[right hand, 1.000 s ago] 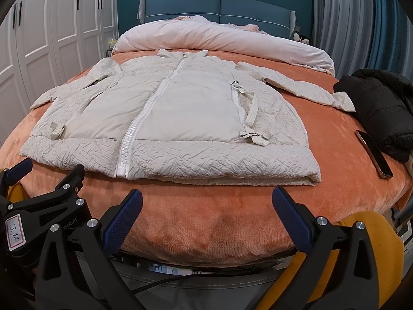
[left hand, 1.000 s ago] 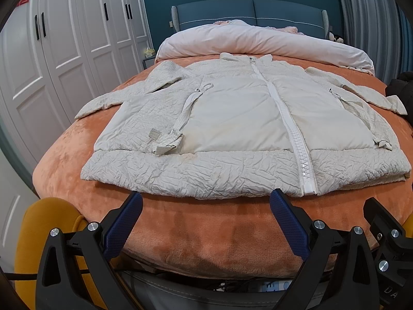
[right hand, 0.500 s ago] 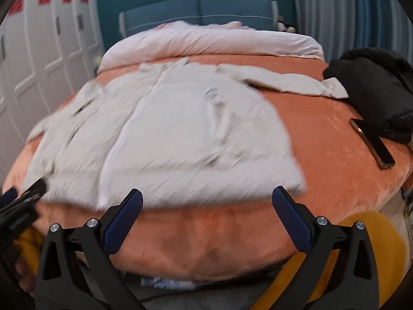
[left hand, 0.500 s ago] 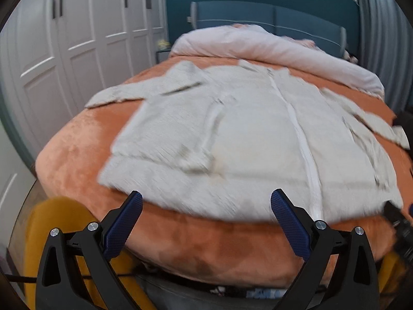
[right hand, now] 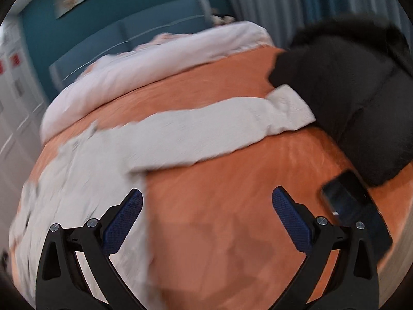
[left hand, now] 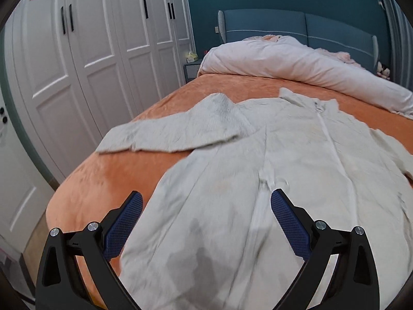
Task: Fold large clothes
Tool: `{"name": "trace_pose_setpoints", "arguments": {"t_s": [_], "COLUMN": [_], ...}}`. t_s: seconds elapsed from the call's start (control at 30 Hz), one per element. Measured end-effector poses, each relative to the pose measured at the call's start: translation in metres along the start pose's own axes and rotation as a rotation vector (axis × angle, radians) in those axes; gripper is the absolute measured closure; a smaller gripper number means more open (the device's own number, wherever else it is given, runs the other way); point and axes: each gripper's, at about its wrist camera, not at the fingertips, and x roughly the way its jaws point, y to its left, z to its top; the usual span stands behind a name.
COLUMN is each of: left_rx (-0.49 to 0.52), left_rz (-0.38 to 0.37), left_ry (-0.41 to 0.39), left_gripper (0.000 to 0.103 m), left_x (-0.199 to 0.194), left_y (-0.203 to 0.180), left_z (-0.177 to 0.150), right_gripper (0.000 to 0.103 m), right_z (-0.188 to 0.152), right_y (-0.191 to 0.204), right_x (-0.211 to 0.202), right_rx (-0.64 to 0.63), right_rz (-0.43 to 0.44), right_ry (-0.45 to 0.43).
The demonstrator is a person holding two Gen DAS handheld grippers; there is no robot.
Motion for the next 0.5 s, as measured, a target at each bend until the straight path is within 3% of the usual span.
{"name": "trace_pose_setpoints", "arguments": {"t_s": [0.2,0.37,0.47,0.5], "left_rx": [0.024,0.03,0.019,0.012], "left_rz": [0.051,0.077,0.082,0.077], "left_ry": [0.058,0.162,0.179,0.182], "left_gripper": [0.005,0.005,0.005,0.005], "left_x": [0.066,0.114,0.126,0.128], "left_y": [-0.025,-0.034,-0.033,-0.032], "left_z": [0.018,0.009,0.0,-0.001], "right_gripper": [0.005,0.005,0.006,0.021], "right_z": [0.05,0.057,0.061,0.063], "right_y": [-0.049,-0.076,-0.086,-0.088], "right_x": [0.075,0.124,0.143,0.148], "right_rx": [0.172,0.29,0.365,0.402], "right_rz": [-0.108,-0.153,-0.149,-0.129], "right_ry": [-0.013,0.032,0.028,0.019]}}
